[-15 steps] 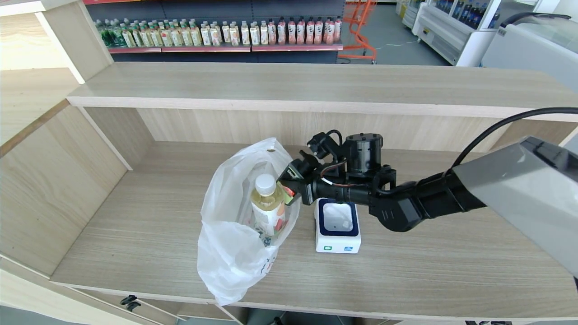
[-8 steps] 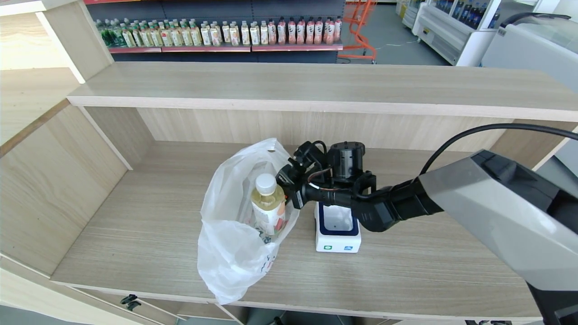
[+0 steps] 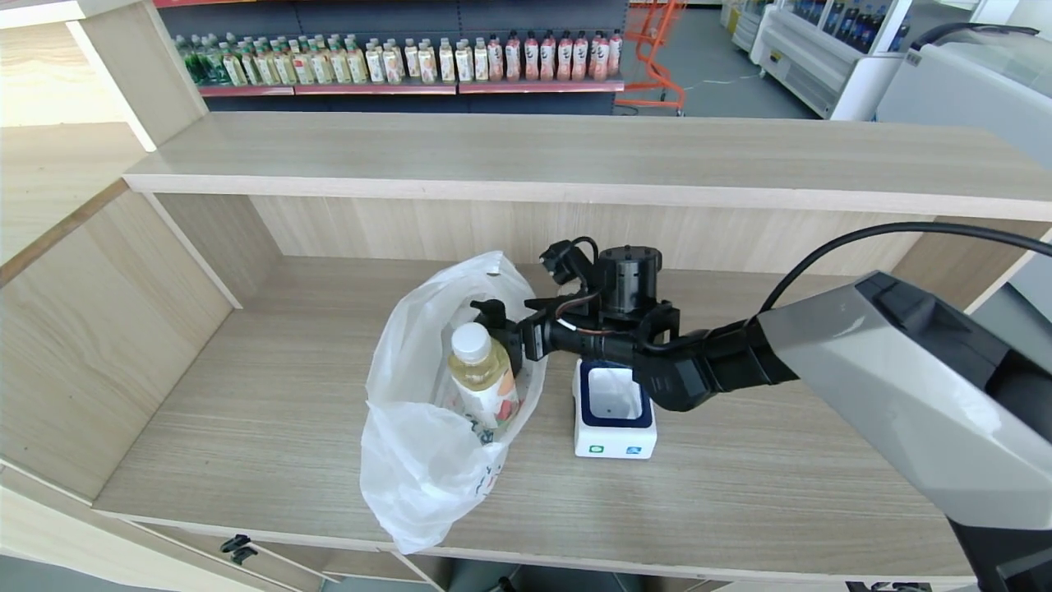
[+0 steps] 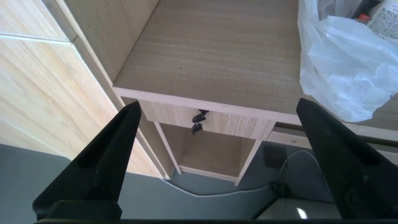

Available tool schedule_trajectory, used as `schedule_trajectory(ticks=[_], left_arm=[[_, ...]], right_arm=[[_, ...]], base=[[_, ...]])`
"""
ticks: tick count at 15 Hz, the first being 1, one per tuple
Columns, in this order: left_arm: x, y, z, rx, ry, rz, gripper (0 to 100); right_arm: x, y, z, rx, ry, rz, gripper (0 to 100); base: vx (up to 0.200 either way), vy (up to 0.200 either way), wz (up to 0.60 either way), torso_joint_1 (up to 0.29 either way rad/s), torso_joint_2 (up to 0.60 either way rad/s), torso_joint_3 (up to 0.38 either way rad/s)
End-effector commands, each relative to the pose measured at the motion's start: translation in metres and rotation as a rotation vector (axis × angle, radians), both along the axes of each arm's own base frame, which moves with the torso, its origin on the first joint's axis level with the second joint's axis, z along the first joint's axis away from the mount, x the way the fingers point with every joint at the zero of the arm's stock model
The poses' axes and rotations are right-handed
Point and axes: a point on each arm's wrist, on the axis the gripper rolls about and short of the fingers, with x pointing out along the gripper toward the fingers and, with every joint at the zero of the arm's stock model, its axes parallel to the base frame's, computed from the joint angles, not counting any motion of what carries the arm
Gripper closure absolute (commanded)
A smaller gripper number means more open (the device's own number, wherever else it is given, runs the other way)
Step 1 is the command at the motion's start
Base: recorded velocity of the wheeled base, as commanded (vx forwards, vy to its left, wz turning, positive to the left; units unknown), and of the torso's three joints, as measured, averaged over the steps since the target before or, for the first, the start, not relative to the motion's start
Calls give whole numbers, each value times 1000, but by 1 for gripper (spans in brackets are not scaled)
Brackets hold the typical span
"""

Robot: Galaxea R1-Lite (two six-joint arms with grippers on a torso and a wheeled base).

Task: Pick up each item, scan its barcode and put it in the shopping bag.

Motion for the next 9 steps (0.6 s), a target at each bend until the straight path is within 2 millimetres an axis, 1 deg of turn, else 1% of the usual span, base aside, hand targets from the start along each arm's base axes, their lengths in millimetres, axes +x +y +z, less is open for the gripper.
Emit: schedule_trajectory(ticks=[1, 2, 3, 4, 5, 7, 8, 9], left_arm=[[0, 0, 0, -1, 0, 0, 0], [0, 0, 0, -1, 0, 2, 0], [0, 0, 0, -1, 0, 0, 0], [0, 0, 0, 1, 0, 0, 0], [0, 0, 0, 1, 0, 2, 0], [0, 0, 0, -1, 0, 2, 0], [0, 0, 0, -1, 0, 0, 0], [0, 0, 0, -1, 0, 0, 0]], right_arm=[[-11, -9, 33, 77, 24, -11, 0], [-16, -14, 41, 102, 48, -21, 0], [-24, -25, 48, 113, 73, -33, 0], [-36, -45, 59, 121, 99, -57, 0], [-47, -54, 64, 124, 119, -64, 0], [-113, -100, 91, 140, 153, -81, 0], [-146, -119, 96, 141, 159, -74, 0], [-174, -138, 100, 147, 153, -78, 0]], base=[[0, 0, 0, 0, 0, 0], [0, 0, 0, 0, 0, 0], [0, 0, 0, 0, 0, 0], [0, 0, 0, 0, 0, 0], [0, 0, 0, 0, 0, 0], [0, 0, 0, 0, 0, 0], [0, 0, 0, 0, 0, 0], [0, 0, 0, 0, 0, 0]])
